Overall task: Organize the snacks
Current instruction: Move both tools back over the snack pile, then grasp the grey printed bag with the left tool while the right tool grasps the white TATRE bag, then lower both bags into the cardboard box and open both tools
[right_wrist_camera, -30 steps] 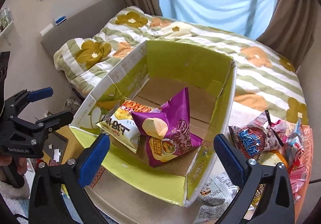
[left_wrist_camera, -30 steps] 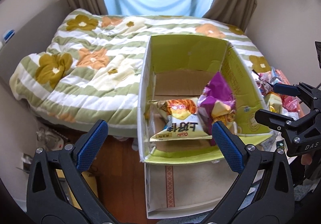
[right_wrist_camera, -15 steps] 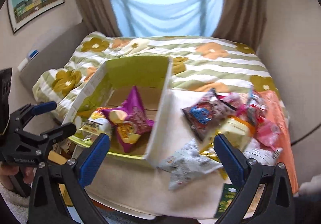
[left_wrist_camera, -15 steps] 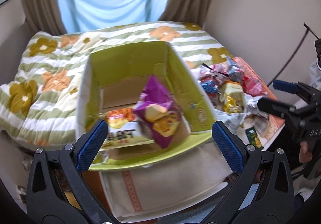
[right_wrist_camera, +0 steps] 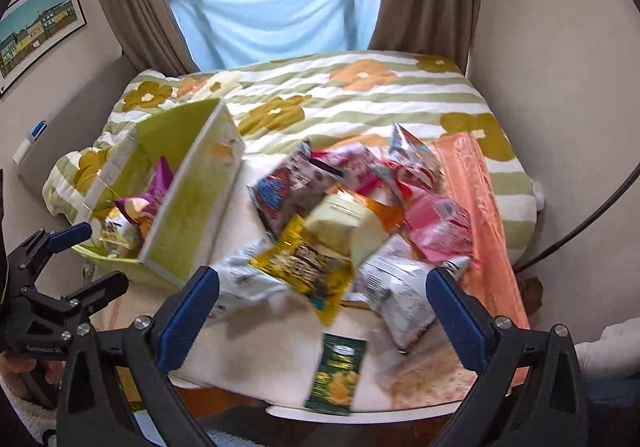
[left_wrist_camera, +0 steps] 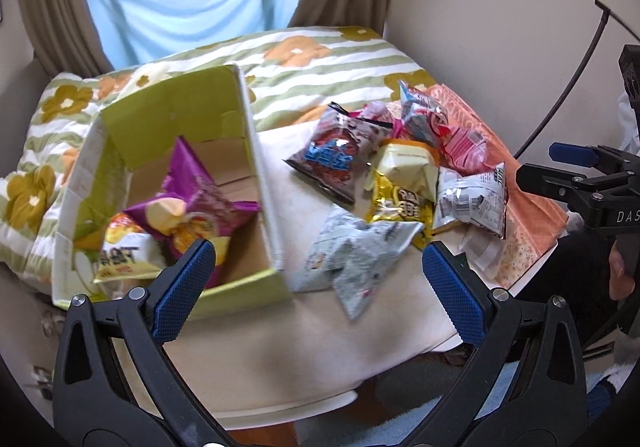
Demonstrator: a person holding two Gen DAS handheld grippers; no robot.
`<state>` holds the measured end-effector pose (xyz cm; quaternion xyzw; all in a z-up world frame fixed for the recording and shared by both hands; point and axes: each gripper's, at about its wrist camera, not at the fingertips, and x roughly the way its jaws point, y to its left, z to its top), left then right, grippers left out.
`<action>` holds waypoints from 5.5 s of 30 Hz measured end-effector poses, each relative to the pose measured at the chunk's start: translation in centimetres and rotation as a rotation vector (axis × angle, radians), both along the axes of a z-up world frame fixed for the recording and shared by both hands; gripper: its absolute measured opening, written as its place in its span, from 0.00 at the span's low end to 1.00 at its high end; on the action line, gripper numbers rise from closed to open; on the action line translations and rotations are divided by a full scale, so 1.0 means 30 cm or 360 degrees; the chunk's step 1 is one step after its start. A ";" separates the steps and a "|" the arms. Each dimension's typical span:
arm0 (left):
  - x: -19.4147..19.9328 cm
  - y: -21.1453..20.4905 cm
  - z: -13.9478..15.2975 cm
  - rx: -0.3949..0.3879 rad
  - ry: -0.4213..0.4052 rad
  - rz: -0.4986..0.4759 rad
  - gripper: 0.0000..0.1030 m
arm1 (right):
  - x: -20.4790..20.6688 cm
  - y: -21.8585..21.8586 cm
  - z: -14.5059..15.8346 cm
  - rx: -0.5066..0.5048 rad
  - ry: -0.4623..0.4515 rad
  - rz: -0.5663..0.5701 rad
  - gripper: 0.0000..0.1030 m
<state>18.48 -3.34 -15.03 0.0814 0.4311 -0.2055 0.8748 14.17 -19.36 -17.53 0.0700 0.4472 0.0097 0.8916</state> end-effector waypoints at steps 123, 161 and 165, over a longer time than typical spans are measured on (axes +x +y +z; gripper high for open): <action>0.838 0.541 -0.116 0.0297 0.0176 0.0360 1.00 | 0.783 0.596 0.003 0.0140 0.0020 0.0451 0.66; 0.510 0.626 0.052 0.0076 0.0075 0.0523 1.00 | 0.655 0.652 0.050 0.0182 -0.0031 0.0499 0.99; 0.486 0.600 0.077 0.0079 0.0035 0.0449 1.00 | 0.594 0.640 0.080 0.0172 -0.0084 0.0420 0.99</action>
